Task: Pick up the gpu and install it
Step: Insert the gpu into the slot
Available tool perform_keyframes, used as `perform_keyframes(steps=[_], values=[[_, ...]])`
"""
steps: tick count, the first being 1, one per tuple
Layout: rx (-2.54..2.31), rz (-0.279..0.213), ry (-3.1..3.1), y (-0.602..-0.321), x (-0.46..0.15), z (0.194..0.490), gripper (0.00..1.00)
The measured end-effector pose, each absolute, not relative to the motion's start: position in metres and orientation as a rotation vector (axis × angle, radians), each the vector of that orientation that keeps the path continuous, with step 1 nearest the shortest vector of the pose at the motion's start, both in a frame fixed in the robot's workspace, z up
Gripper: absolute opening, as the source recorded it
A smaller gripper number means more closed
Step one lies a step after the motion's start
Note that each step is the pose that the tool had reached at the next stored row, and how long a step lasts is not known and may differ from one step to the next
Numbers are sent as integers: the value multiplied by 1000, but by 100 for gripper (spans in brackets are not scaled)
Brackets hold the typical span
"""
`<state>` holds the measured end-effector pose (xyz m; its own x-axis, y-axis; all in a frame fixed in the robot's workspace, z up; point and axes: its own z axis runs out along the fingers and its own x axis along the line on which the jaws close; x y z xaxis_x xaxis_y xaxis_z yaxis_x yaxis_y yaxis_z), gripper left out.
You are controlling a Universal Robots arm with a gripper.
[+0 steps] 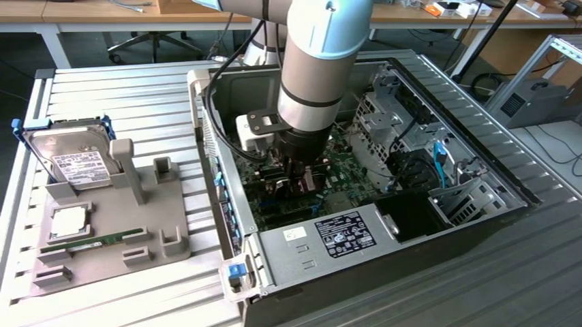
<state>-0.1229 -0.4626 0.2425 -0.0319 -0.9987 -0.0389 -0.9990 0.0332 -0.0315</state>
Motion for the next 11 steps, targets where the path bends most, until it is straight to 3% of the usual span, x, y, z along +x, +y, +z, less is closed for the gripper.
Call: perform_keyframes(steps=[11], values=[[-2145, 7, 2227, -463, -123, 242, 27]])
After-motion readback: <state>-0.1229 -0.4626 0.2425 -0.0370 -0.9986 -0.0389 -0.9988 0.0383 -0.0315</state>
